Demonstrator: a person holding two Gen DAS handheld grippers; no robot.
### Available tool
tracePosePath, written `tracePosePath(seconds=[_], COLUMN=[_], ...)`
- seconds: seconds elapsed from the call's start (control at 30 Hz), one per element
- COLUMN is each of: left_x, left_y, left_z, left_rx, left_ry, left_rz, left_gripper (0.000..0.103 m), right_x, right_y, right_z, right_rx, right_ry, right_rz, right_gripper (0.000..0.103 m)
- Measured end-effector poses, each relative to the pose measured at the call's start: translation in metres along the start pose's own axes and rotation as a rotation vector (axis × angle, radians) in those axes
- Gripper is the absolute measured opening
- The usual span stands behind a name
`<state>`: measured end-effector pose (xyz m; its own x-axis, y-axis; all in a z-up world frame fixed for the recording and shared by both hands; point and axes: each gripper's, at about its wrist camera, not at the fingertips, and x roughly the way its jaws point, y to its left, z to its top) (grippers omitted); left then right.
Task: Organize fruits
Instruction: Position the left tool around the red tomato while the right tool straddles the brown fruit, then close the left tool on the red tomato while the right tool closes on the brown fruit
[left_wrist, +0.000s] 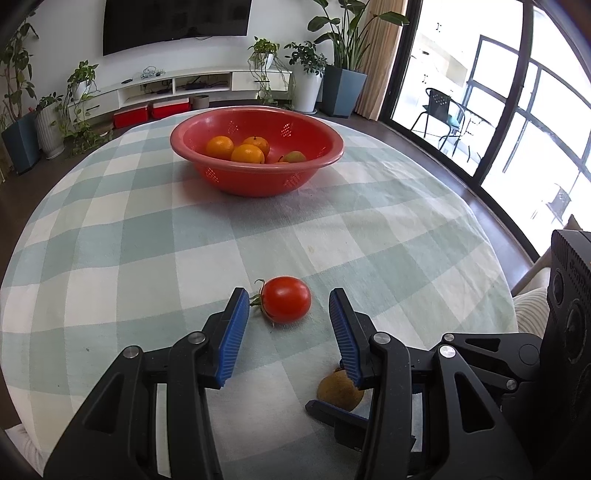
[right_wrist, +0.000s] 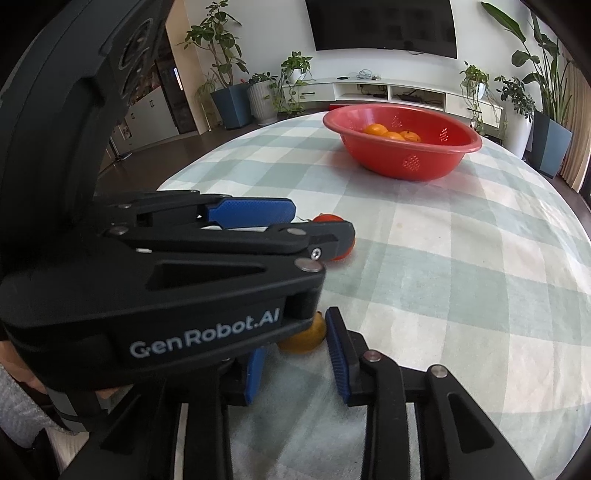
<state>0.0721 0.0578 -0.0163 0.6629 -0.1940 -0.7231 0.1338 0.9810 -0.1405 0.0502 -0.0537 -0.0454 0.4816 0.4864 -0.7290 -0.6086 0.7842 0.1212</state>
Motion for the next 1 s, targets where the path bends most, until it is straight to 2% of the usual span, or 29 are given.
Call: tracePosePath(seconds=[0.73,1.0], left_x=[0.011,0.013], left_y=[0.002,0.0], left_z=[-0.001,-0.001], left_rx=[-0.018,-0.015], left_ry=[0.023,0.025], left_rz=[-0.028,-0.033], left_gripper=[0.043,0.039], right_x=[-0.001,0.0], right_y=[0.002,0.001], right_z=[0.0,0.0], right_rx=[-0.015,-0.015], right_ry=[-0.001,-0.001], right_rz=[-0.006,-0.007], right_gripper=[0.032,0.032])
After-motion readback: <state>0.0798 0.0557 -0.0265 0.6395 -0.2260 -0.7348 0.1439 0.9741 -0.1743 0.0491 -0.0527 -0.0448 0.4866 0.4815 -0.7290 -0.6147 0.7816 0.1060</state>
